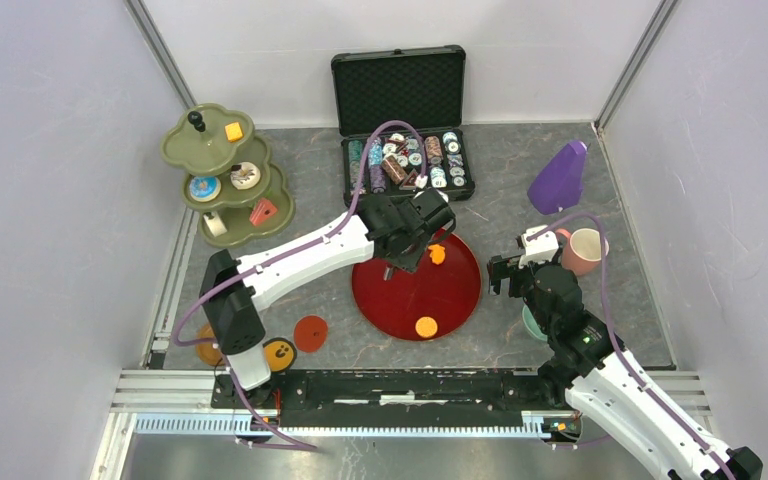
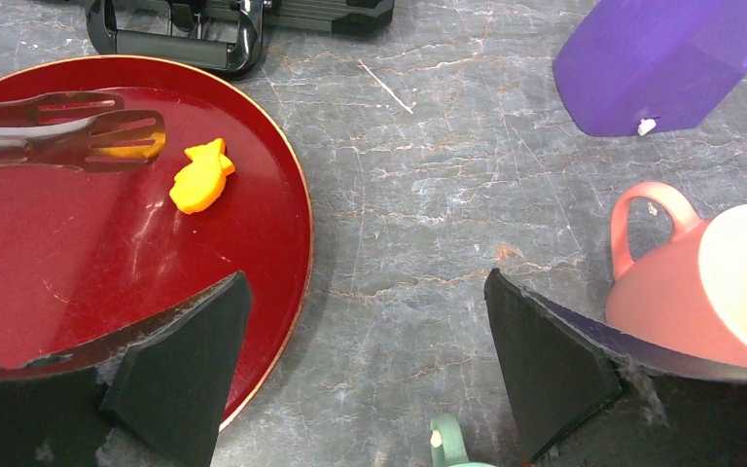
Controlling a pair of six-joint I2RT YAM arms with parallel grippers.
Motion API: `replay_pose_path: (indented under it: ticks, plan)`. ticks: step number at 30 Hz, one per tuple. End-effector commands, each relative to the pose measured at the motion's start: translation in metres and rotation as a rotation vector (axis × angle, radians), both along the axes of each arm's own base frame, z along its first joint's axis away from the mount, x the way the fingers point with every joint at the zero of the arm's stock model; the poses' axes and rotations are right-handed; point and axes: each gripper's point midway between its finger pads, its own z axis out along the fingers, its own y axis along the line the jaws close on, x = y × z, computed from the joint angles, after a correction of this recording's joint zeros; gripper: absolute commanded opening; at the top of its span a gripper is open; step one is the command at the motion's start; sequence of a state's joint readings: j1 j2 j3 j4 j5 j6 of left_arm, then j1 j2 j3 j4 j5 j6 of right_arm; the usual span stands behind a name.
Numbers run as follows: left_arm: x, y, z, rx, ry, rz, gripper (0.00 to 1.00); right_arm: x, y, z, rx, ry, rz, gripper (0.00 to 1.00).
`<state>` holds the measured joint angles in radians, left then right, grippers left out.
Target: Serve the afternoon tea
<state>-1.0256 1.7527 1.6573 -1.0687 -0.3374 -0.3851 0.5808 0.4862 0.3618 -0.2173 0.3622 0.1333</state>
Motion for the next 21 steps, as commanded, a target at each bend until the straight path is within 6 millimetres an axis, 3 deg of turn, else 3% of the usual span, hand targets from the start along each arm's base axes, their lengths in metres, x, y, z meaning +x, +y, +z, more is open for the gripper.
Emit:
replay_pose_path:
  ticks: [1, 5, 11, 21]
  plan:
    - [-0.010, -0.009, 0.022, -0.164, -0.004, 0.177, 0.43, 0.004, 0.004, 0.012, 0.027, -0.045, 0.007, 0.98]
    - [-0.014, -0.015, 0.029, -0.213, -0.010, 0.226, 0.46, 0.004, 0.004, 0.012, 0.028, -0.047, 0.006, 0.98]
    - [-0.025, -0.031, 0.018, -0.223, -0.011, 0.277, 0.49, 0.004, 0.004, 0.013, 0.029, -0.047, 0.009, 0.98]
    - [-0.020, -0.054, 0.007, -0.188, -0.061, 0.279, 0.50, 0.003, 0.005, 0.014, 0.036, -0.055, 0.013, 0.98]
